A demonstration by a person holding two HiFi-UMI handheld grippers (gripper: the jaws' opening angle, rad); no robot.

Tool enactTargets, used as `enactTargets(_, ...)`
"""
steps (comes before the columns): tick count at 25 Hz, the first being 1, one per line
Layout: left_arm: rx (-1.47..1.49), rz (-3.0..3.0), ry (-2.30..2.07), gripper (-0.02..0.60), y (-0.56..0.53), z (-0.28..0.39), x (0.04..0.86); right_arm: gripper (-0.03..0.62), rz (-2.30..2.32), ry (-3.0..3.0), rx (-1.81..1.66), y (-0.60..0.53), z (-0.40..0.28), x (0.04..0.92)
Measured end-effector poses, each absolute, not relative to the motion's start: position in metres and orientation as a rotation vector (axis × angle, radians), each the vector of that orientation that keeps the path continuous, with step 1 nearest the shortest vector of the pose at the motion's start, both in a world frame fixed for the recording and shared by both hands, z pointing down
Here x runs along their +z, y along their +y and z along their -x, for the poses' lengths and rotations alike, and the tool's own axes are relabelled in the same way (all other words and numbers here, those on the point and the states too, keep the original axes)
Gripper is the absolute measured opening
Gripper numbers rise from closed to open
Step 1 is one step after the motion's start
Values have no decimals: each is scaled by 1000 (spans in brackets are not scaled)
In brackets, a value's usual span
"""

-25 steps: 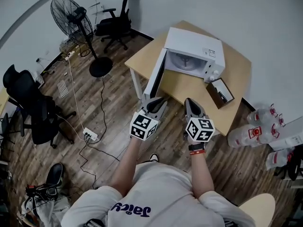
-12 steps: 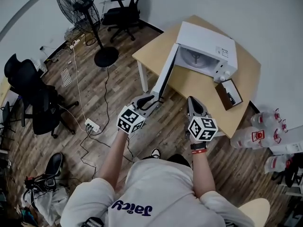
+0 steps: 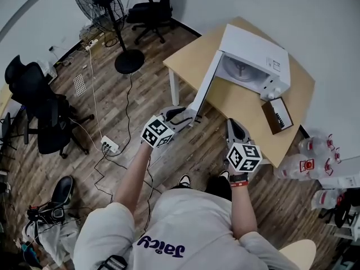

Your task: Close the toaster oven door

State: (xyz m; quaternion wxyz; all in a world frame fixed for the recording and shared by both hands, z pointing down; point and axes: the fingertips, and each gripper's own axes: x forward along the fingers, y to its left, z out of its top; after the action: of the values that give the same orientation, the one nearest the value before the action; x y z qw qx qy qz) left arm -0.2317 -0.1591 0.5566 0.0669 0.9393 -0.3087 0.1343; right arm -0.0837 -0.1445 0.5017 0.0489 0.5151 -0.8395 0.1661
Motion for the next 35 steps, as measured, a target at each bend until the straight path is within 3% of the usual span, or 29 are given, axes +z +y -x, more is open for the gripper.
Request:
enactTargets(4, 414, -2871, -858, 244, -174, 228, 560, 15, -1533, -2570, 502, -151, 85, 506)
enactTargets(10, 469, -2886, -731, 249, -185, 222, 563, 15, -1508, -2586, 519, -157, 77, 512)
enactTargets(15, 523, -2880, -684, 173, -192, 216, 568, 15, -1518, -2587, 548, -163, 63, 519)
enactTargets(35, 512, -2896, -685, 149, -192, 201, 567, 15, -1511, -2595, 620, -179, 60, 532)
